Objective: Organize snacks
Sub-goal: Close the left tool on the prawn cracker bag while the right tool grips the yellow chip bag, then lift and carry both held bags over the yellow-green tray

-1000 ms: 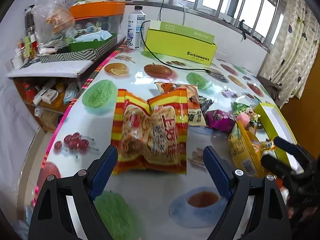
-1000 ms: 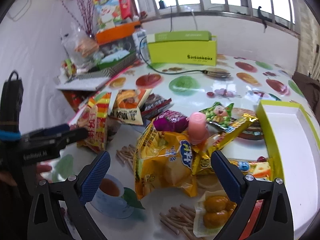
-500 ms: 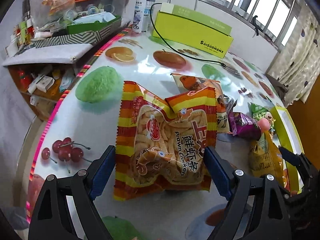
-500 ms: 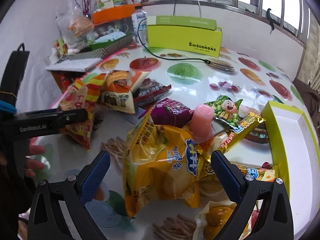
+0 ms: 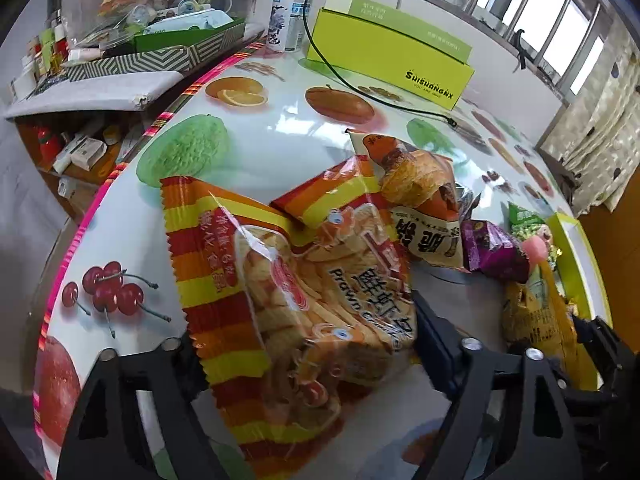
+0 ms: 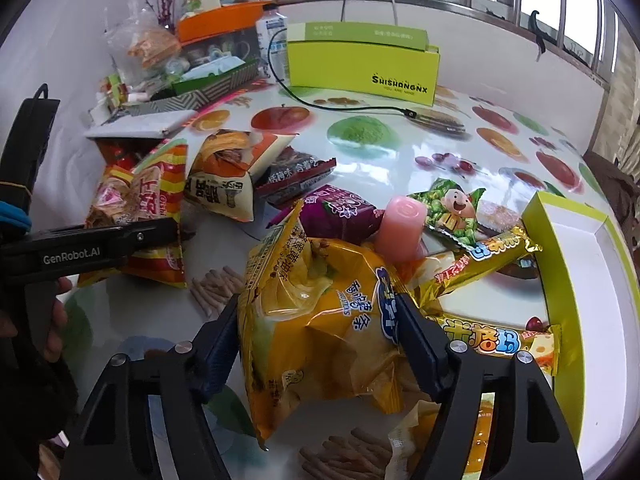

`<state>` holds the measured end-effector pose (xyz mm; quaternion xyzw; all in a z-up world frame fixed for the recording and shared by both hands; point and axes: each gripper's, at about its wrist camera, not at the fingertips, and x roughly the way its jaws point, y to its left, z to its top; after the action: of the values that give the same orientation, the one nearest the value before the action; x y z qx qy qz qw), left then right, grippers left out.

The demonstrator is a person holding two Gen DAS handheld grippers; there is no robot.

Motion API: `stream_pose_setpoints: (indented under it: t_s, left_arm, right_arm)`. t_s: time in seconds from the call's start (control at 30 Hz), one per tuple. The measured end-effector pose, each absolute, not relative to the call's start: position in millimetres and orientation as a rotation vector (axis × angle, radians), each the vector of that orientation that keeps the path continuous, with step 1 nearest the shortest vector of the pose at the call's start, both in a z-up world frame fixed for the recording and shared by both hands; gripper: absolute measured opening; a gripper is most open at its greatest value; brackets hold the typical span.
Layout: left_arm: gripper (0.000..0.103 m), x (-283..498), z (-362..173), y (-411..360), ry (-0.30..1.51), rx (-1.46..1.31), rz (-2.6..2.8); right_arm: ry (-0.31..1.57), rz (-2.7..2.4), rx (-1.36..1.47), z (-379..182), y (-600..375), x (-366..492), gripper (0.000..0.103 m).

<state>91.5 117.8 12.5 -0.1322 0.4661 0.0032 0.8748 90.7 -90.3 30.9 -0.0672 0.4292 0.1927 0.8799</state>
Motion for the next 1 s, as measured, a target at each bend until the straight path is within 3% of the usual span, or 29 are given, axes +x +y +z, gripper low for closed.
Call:
stream_pose_setpoints:
  t_s: [0.23,1.0]
  left_arm:
    - [0.072,81,21,116,0.954,-0.269,0.012]
    - [0.071,30,52,101,0.885,-0.271,0.064]
  right_arm:
    - [0.874,0.409,-0.111,36,-96,84,0.061]
    - [0.77,0.557,-0.031,66,-96,54,0.059]
